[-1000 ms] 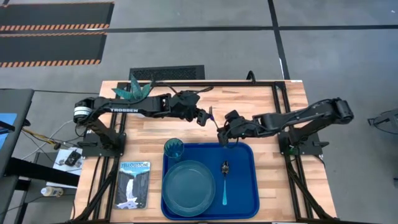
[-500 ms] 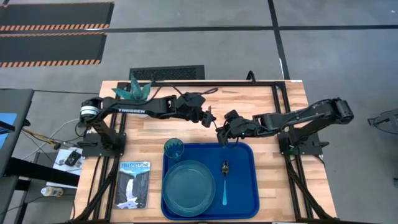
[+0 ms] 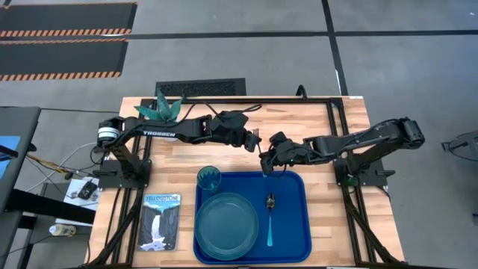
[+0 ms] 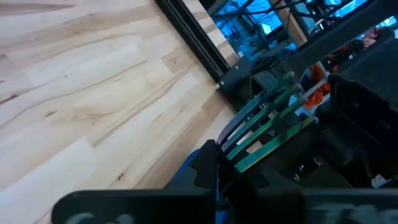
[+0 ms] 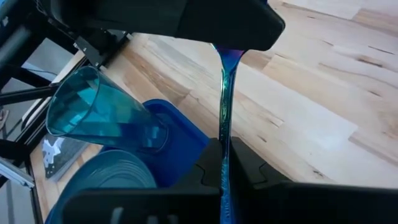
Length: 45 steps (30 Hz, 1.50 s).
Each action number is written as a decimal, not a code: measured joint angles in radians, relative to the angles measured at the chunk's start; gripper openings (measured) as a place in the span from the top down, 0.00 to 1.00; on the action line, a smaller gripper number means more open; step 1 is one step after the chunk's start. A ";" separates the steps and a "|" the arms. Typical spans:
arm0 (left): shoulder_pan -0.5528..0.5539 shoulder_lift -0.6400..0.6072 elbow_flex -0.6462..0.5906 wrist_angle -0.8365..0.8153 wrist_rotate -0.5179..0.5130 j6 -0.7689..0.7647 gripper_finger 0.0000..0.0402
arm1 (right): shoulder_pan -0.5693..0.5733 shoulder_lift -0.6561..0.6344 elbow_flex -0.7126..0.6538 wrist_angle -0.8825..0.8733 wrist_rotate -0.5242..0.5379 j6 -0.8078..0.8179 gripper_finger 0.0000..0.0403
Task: Pick and place plate/cup/fork/spoon on tray
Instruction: Put the blue fork on the blue serving tray to the right of the blue spoon
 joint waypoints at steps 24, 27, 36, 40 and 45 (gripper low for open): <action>-0.003 0.000 0.000 -0.002 -0.038 0.036 0.98 | 0.029 0.000 0.000 -0.039 -0.008 0.038 0.92; -0.003 0.000 0.000 -0.009 -0.042 0.036 0.99 | 0.028 0.000 0.000 -0.041 -0.009 0.039 0.92; -0.003 0.000 0.001 -0.035 0.004 0.081 1.00 | 0.028 -0.013 0.000 -0.075 -0.024 0.059 0.72; -0.007 0.000 0.028 -0.101 0.036 0.178 1.00 | 0.056 -0.074 -0.002 -0.079 -0.020 0.033 0.55; -0.005 0.000 0.103 -0.172 0.058 0.282 1.00 | 0.136 -0.228 -0.002 -0.180 -0.020 0.082 0.40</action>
